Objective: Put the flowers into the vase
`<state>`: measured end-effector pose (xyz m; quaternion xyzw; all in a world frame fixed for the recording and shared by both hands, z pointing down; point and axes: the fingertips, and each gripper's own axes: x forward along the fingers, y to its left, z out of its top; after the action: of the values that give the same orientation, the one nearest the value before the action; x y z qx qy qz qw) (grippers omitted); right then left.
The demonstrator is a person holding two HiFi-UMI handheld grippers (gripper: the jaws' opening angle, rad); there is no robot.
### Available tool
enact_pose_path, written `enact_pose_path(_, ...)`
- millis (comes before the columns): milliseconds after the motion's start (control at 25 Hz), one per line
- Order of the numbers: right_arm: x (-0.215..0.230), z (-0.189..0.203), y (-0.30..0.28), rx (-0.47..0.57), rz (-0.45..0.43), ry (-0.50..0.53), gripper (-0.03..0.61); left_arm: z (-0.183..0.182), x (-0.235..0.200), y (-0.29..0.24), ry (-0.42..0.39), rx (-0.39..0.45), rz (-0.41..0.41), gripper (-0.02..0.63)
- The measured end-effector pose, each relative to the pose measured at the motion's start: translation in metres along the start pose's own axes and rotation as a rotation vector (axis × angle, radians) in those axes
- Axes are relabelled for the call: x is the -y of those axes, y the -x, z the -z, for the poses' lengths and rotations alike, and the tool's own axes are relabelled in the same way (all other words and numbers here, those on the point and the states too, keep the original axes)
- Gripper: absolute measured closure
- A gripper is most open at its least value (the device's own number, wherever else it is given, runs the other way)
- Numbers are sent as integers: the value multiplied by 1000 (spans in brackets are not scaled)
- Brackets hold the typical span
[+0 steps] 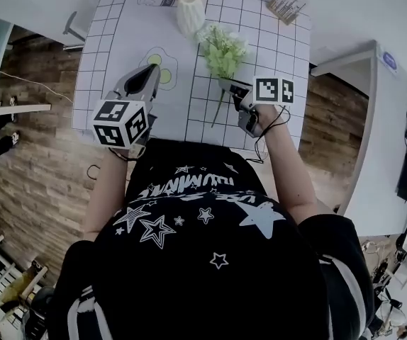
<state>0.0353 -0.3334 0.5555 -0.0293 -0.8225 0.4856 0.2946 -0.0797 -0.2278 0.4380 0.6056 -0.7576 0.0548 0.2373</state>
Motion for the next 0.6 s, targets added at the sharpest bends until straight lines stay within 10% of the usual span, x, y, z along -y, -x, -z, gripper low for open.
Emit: enact_pose_path(600,-56,-65,54,256,-53,99,532,-50,-8,-32,-116,65,102,604)
